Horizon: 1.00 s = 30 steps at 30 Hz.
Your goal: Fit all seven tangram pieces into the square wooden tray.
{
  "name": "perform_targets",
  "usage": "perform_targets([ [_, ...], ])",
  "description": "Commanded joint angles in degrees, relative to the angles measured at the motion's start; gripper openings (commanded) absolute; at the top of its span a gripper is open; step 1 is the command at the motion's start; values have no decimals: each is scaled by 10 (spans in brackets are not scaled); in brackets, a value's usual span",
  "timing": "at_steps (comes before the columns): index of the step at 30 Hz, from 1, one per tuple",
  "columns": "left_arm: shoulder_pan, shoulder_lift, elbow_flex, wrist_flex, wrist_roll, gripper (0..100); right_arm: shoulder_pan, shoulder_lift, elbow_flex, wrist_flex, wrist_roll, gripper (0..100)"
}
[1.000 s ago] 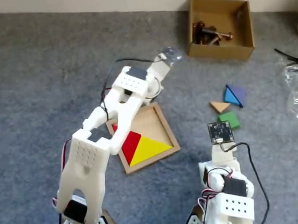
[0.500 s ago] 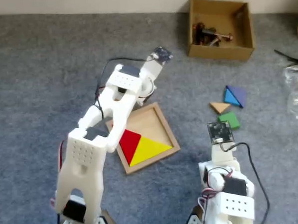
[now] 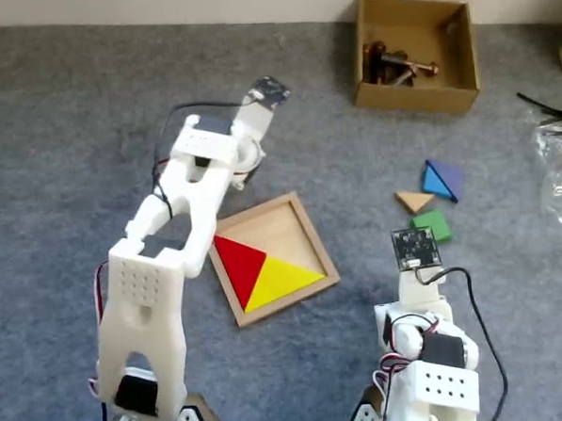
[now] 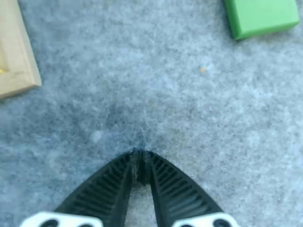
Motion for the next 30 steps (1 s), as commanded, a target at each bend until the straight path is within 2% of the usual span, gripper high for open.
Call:
perform_targets([
  [1,-31,-19,-11,18,1,5,17,1,12,-15,7,12],
  [9,-39,-26,-19,31,0,5,17,1,12,-15,7,12],
  [15,-42,-89,-66,104,0,5,17,1,12,-15,7,12],
  [22,-87,-122,-79,176,-9,7,17,1,12,-15,7,12],
  [25,-107,-123,-80,205,-128,7,17,1,12,-15,7,12],
  [30,-153,-121,-79,203,-338,7,17,1,12,-15,7,12],
])
